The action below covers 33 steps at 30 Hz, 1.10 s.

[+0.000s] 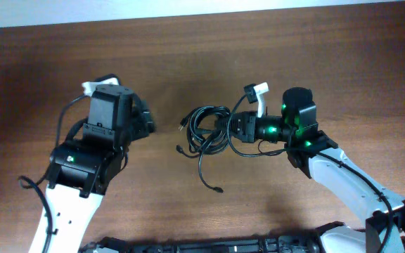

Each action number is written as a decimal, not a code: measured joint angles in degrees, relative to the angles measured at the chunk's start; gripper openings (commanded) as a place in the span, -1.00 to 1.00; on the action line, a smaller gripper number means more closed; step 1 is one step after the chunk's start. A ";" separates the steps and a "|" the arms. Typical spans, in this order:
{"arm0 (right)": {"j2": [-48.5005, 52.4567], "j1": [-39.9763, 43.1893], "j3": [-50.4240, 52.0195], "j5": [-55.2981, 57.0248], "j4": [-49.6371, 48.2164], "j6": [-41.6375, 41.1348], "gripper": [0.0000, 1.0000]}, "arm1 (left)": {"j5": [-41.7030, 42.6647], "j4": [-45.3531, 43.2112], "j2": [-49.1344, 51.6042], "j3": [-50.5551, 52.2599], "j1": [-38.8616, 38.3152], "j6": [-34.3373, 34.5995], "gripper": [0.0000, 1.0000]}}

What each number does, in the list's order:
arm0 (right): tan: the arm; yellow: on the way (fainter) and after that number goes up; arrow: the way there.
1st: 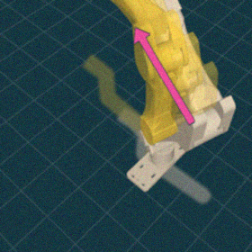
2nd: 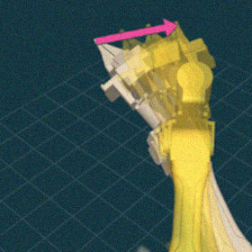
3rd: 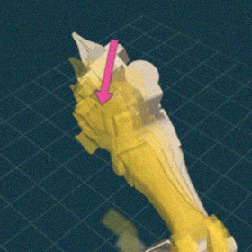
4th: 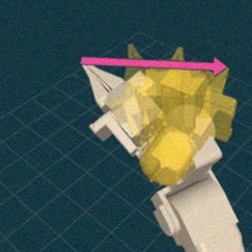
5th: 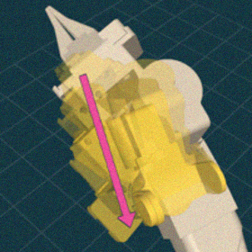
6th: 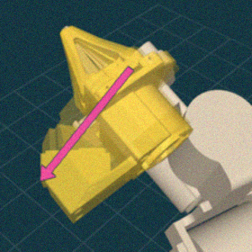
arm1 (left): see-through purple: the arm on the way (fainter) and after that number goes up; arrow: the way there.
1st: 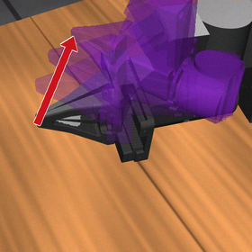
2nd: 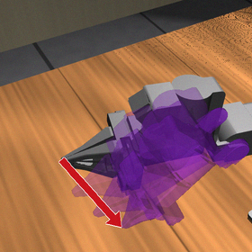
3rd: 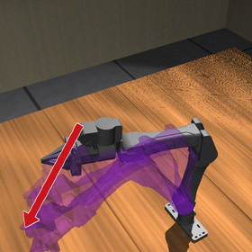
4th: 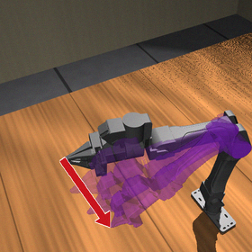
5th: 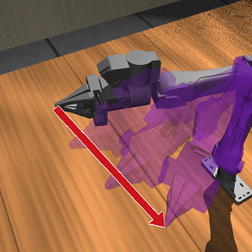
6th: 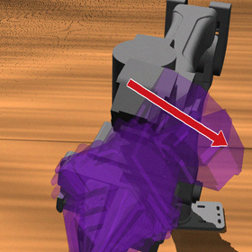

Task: Untangle cables
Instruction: 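Move the right gripper toward the coil held by the left gripper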

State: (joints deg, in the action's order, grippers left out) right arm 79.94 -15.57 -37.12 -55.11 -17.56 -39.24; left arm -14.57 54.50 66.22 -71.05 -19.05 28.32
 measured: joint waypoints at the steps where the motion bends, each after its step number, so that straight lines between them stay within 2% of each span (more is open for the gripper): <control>1: 0.00 0.00 0.07 1.25 -0.85 -0.02 -0.90 | 9.05 0.35 0.00 0.00 0.00 -2.99 0.98; 2: 0.00 0.00 0.07 1.64 -1.68 0.00 -0.90 | 13.73 0.79 0.00 0.00 0.00 -4.17 0.99; 3: 0.00 0.00 0.07 1.97 -2.60 -0.55 -0.91 | 20.46 1.62 0.00 0.11 0.00 -5.49 0.91; 5: 0.00 0.00 0.07 2.12 -2.62 -2.34 -0.90 | 26.73 1.29 0.00 2.29 0.00 -6.16 0.84; 6: 0.00 0.00 0.07 2.14 -2.62 -2.86 -0.91 | 29.07 0.55 0.44 4.72 0.00 -5.99 0.67; 7: 0.00 0.00 0.07 2.14 -2.62 -3.04 -0.91 | 31.19 -1.66 1.16 6.51 0.00 -5.77 0.58; 9: 0.00 0.00 0.07 2.12 -2.60 -3.48 -0.90 | 36.02 -8.26 3.41 8.63 0.00 -5.16 0.56; 10: 0.00 -0.39 0.07 2.14 -2.62 -3.74 -0.91 | 36.68 -10.82 4.46 8.85 0.00 -5.11 0.43; 11: 0.00 -1.42 0.07 2.34 -2.62 -3.85 -0.91 | 37.05 -13.05 6.45 8.85 0.00 -4.94 0.14; 12: 0.00 -3.34 0.07 2.38 -2.69 -3.89 -0.91 | 37.16 -13.57 8.94 8.92 0.00 -4.74 -0.25; 13: 0.04 -4.37 0.11 3.45 -2.67 -4.04 -0.91 | 38.12 -13.62 11.74 8.92 -0.55 -4.28 -0.98; 18: 0.70 -4.68 0.66 4.31 -2.99 -3.91 -0.71 | 40.26 -13.86 16.72 8.92 -1.55 -4.28 -1.00; 21: 0.70 -4.79 0.66 5.79 -3.52 -3.69 0.11 | 40.22 -14.10 16.57 8.96 -1.40 -4.70 -1.00; 22: 0.59 -4.94 0.63 8.76 -3.61 -3.17 0.27 | 39.50 -14.08 15.45 9.20 -0.61 -5.16 -1.00; 25: 0.37 -3.28 0.59 11.39 -4.04 0.96 0.43 | 35.30 -11.98 8.26 9.38 2.75 -7.39 -1.00; 27: 0.37 2.97 0.59 13.46 -3.82 2.89 0.47 | 32.39 -8.92 4.76 9.38 3.76 -7.82 -1.00; 30: 0.37 14.10 0.59 12.17 -3.69 7.08 0.48 | 31.19 -8.61 4.17 9.38 3.76 -7.82 -1.00; 32: 0.37 16.52 -0.55 11.54 -3.48 7.91 0.48 | 30.99 -8.57 4.17 9.38 3.76 -7.82 -1.00; 33: 0.37 16.61 -1.79 11.52 -3.28 8.02 0.57 | 30.99 -8.48 4.17 9.38 3.76 -7.82 -1.00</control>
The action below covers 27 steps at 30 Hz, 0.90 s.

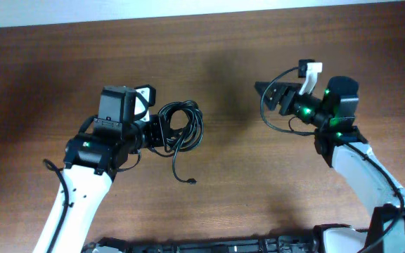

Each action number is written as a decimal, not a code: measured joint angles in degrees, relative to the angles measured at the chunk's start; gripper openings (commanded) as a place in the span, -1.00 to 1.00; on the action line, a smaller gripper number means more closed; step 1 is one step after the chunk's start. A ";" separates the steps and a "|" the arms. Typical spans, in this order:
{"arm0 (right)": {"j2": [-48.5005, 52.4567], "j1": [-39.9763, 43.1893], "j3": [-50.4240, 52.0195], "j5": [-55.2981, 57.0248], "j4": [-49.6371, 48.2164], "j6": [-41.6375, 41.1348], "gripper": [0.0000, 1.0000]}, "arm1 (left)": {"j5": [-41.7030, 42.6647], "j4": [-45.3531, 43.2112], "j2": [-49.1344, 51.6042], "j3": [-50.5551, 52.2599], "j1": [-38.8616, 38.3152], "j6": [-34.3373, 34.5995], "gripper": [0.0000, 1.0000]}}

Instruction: Untangle cables

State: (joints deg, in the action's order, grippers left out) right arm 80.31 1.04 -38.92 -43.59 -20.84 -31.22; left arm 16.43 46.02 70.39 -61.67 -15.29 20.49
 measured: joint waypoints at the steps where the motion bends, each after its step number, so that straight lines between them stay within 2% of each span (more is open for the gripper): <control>1: -0.11 0.00 -1.38 0.02 2.01 0.20 0.61 | -0.04 0.00 0.00 0.00 0.00 -0.26 -1.00; 4: -0.24 -0.44 -2.38 -1.33 11.47 4.55 0.89 | -0.44 0.04 0.00 0.00 0.00 -6.16 -1.00; 5: -0.24 -1.18 -2.38 -2.78 11.89 5.33 1.00 | -0.46 0.00 0.00 0.00 0.00 -9.14 -1.00; 8: -0.24 -7.34 -2.38 -6.43 12.11 9.05 0.97 | -1.18 0.00 0.00 0.00 0.00 -16.46 -1.00; 9: -0.24 -7.34 -2.38 -7.37 11.54 9.79 0.93 | -1.92 0.00 0.00 0.00 0.00 -16.94 -1.00; 10: -0.24 -6.80 -2.38 -9.18 11.19 10.62 0.63 | -2.95 0.00 0.00 0.00 0.00 -18.99 -1.00; 11: -0.24 -6.56 -2.38 -10.21 11.17 10.69 0.44 | -3.61 0.02 0.00 0.00 0.00 -21.38 -1.00; 14: -0.24 -9.07 -2.40 -12.07 9.60 10.58 0.43 | -4.31 0.00 0.00 0.00 0.00 -25.90 -1.00; 16: -0.28 -16.87 -2.45 -12.04 6.47 10.71 0.30 | -4.35 -0.07 0.00 0.00 0.00 -26.80 -1.00; 17: -0.28 -19.21 -2.34 -9.99 3.61 10.58 0.09 | -4.35 -0.09 0.00 0.00 0.00 -26.95 -1.00; 19: -0.33 -25.20 -2.45 -3.93 0.26 10.71 -0.16 | -3.61 -0.13 0.00 0.02 0.00 -26.97 -1.00; 21: -0.33 -30.01 -2.45 4.85 -0.74 10.84 -0.59 | -1.44 -0.15 0.00 0.02 0.00 -26.97 -1.00; 22: -0.37 -32.00 -2.45 7.32 -1.51 11.34 -0.92 | -0.92 -0.20 0.00 0.02 0.00 -26.97 -1.00; 25: -0.66 -33.27 -2.54 8.50 0.66 11.67 -0.92 | -1.51 0.31 0.00 0.17 0.31 -27.41 -1.00; 27: -0.63 -30.03 -2.56 1.92 1.16 11.67 -0.92 | -2.49 0.02 -0.02 0.22 -0.85 -25.49 -1.00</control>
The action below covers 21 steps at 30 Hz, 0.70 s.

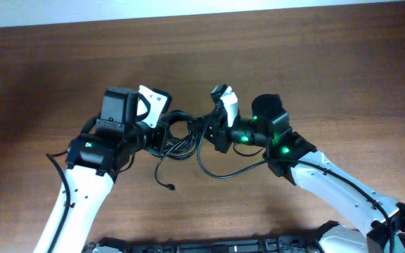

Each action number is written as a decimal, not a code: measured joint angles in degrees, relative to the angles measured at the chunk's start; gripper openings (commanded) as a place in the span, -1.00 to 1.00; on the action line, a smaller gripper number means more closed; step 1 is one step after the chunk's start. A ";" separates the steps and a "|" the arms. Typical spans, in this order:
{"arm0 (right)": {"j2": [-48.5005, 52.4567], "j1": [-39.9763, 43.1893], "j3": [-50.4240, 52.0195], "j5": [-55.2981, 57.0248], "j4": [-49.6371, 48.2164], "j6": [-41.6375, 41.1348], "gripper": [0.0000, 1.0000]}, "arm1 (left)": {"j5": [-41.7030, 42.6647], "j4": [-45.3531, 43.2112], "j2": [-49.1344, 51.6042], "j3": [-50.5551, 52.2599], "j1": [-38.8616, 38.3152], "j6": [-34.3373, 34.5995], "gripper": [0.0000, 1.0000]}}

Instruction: Untangle cables

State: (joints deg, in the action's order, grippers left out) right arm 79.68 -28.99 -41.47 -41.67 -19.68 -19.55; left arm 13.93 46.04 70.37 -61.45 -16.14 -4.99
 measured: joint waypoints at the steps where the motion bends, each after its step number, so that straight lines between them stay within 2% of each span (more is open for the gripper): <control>1: 0.04 2.67 0.00 -5.14 0.15 -0.42 -0.92 | 0.15 -0.28 -0.09 0.00 -0.63 1.22 -1.00; 3: 0.13 7.54 -0.07 -13.88 0.50 -1.92 -0.92 | 0.24 -1.70 -0.24 0.00 -2.78 6.25 -1.00; 5: 0.13 12.52 -0.37 -19.87 1.20 -2.60 -0.92 | -0.28 -2.95 -0.26 -0.04 -4.50 14.95 -1.00; 6: 0.04 17.73 -0.42 -21.27 1.92 -4.02 -0.92 | -9.11 -3.34 -0.26 -0.04 -2.93 21.16 -1.00; 7: 0.02 18.91 -0.42 -21.31 1.90 -4.70 -0.90 | -15.72 -3.52 -0.24 -0.02 0.15 24.06 -1.00; 10: -0.02 18.69 -0.42 -21.92 2.05 -6.12 -0.05 | -22.80 -5.03 -0.26 -0.02 1.16 27.61 -1.00; 11: -0.02 18.43 -0.42 -22.08 2.05 -6.40 0.53 | -23.04 -5.35 -0.26 -0.02 1.16 27.56 -1.00; 12: -0.02 17.90 -0.42 -22.05 2.05 -6.51 0.55 | -22.80 -5.92 -0.26 -0.02 1.16 26.49 -1.00; 14: -0.02 11.80 -0.39 -19.80 0.63 -7.98 0.11 | -19.63 -6.32 -0.26 -0.02 1.16 20.94 -1.00; 15: -0.02 9.42 -0.44 -18.10 -0.22 -10.34 0.04 | -17.22 -6.36 -0.26 -0.02 1.11 17.66 -1.00; 18: -0.28 1.36 -0.22 -9.18 -12.20 -22.86 -0.07 | -11.21 -6.36 -0.26 -0.02 1.11 10.49 -1.00; 21: -0.22 -2.60 -0.22 1.42 -12.17 -25.51 -0.08 | -6.91 -6.27 -0.26 -0.02 1.11 9.14 -1.00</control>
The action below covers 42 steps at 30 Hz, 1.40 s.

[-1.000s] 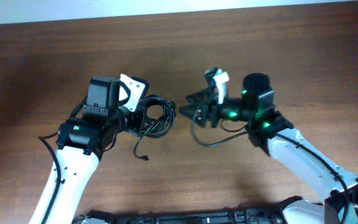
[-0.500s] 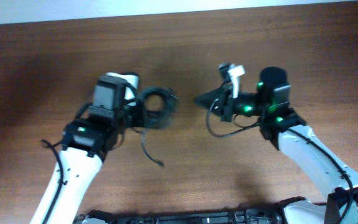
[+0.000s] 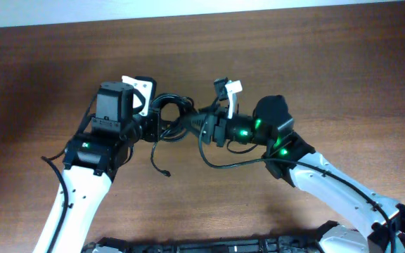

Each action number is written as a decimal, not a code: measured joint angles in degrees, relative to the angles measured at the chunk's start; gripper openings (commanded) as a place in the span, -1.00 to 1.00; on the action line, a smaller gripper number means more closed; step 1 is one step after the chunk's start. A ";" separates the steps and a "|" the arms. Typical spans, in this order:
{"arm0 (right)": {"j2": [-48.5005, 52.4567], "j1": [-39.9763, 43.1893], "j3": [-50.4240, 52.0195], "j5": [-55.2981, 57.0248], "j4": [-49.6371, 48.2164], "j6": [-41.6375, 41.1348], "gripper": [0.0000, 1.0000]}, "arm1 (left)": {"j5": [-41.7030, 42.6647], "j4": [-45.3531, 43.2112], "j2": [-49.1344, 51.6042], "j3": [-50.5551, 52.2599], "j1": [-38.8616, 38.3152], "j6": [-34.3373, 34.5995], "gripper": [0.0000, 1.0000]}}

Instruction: Untangle cables

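The tangle of black cables (image 3: pixel 172 117) hangs between the two arms at the table's middle. My left gripper (image 3: pixel 155 129) is shut on the left side of the coil. From the right, my right gripper (image 3: pixel 204 128) closes on a strand, and a dark length runs taut between the two grippers. One loose end with a small plug (image 3: pixel 166 173) dangles below the coil. A long black loop (image 3: pixel 225 166) sags under the right gripper.
The brown wooden table (image 3: pixel 343 63) carries nothing else. A white clip (image 3: pixel 140 95) sticks out of the left wrist and another white clip (image 3: pixel 230 93) out of the right wrist. A dark frame (image 3: pixel 209 246) runs along the front edge.
The left gripper has shifted a little to the left and back with the coil. The right gripper stays at the coil's right side, and the dangling plug end now hangs higher.
First my right gripper was at the tangle in the table's middle, with the left arm apart at the left. Then the left gripper held the coil at the left and the right arm was far off to the right. After that both grippers met at the coil, where they are now.
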State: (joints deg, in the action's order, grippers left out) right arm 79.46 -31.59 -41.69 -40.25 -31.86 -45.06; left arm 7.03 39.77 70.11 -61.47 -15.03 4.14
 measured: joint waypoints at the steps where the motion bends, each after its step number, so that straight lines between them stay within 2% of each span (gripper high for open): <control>1: 0.42 -0.48 0.00 2.34 -0.07 -0.07 -0.10 | 0.72 0.04 0.00 0.00 0.00 -0.09 -1.00; 5: 2.38 -0.83 0.00 5.53 0.09 -1.49 -0.24 | 1.38 0.09 0.02 0.00 0.00 -0.09 -1.00; 8: 2.58 -0.83 -0.24 5.25 4.22 -3.21 -0.24 | 0.96 -0.24 0.02 0.02 0.00 -0.15 -1.00; 14: 2.80 -0.87 -0.24 4.70 5.31 -5.14 -0.24 | 2.05 -1.40 0.02 0.07 0.00 -0.28 -1.00; 15: 2.80 -0.87 -0.24 4.85 5.29 -5.35 -0.38 | 3.13 -1.38 0.02 0.07 0.07 -0.31 -1.00; 16: 2.80 -0.87 -0.24 5.07 5.05 -5.49 -0.69 | 4.98 -1.18 0.02 0.07 0.07 -1.27 -1.00; 17: 2.84 -0.87 -0.20 5.42 3.50 -5.70 -0.87 | 7.67 -0.79 0.02 0.07 0.24 -2.91 -1.00; 20: 2.89 -0.81 -0.20 5.88 0.94 -5.73 -0.92 | 11.85 1.16 0.02 0.07 -0.11 -5.31 -1.00; 21: 2.91 -0.22 -0.20 4.55 0.96 -5.73 -0.92 | 10.40 1.03 0.02 0.07 -0.17 -5.99 -1.00; 23: 3.23 5.31 -0.20 -6.49 -2.99 -5.79 -0.92 | 3.02 0.09 0.02 0.07 0.37 -3.69 -1.00; 24: 3.67 8.02 -0.15 -11.96 -4.83 -5.79 -0.83 | 1.36 -0.70 -0.04 -0.02 0.76 -2.10 -1.00; 25: 3.98 11.41 -0.13 -18.58 -5.81 -5.90 -0.65 | 1.05 -1.03 -0.15 -0.02 0.74 -1.11 -1.00; 26: 3.96 14.32 -0.15 -22.01 -6.93 -5.57 -0.58 | -0.57 -0.33 -0.15 -0.02 1.05 -0.76 -1.00; 28: 3.98 18.73 -0.15 -23.76 -5.97 -0.66 -0.03 | 2.84 0.00 -0.13 0.04 2.29 -5.95 -1.00; 30: 3.98 18.88 -0.26 -24.20 -3.17 1.57 0.11 | 6.14 -0.11 -0.13 0.02 2.25 -8.96 -1.00; 31: 3.98 18.75 -0.39 -24.39 2.91 3.80 0.46 | 6.51 -0.44 -0.13 0.04 2.25 -8.39 -1.00; 32: 3.98 18.75 -0.37 -24.39 3.34 4.74 0.66 | 6.19 -1.57 -0.13 0.04 2.25 -2.62 -1.00; 34: 3.80 14.71 -0.44 -23.50 8.28 6.93 0.69 | 3.63 -1.51 -0.13 0.04 2.25 16.02 -1.00; 36: 3.76 7.58 -0.44 -12.68 14.21 7.76 0.68 | 3.06 -1.49 -0.13 0.04 2.29 33.48 -1.00; 39: 3.76 1.68 -0.22 -3.10 7.21 7.58 0.06 | 4.92 3.89 -0.11 0.04 1.46 40.35 -1.00; 40: 3.76 0.85 -0.22 0.02 7.15 6.51 0.00 | 5.35 4.79 -0.09 0.07 0.46 40.96 -1.00; 41: 3.76 0.79 -0.22 1.33 7.15 5.79 -0.28 | 5.75 5.38 -0.09 0.09 -1.16 41.40 -1.00; 42: 3.76 0.79 -0.22 2.32 7.13 5.51 -0.92 | 6.80 4.96 -0.09 0.09 -2.12 41.66 -0.99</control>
State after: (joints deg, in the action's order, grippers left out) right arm 83.22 -30.81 -41.91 -37.93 -24.73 -39.55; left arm 13.82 44.73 70.02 -61.39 -17.15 45.80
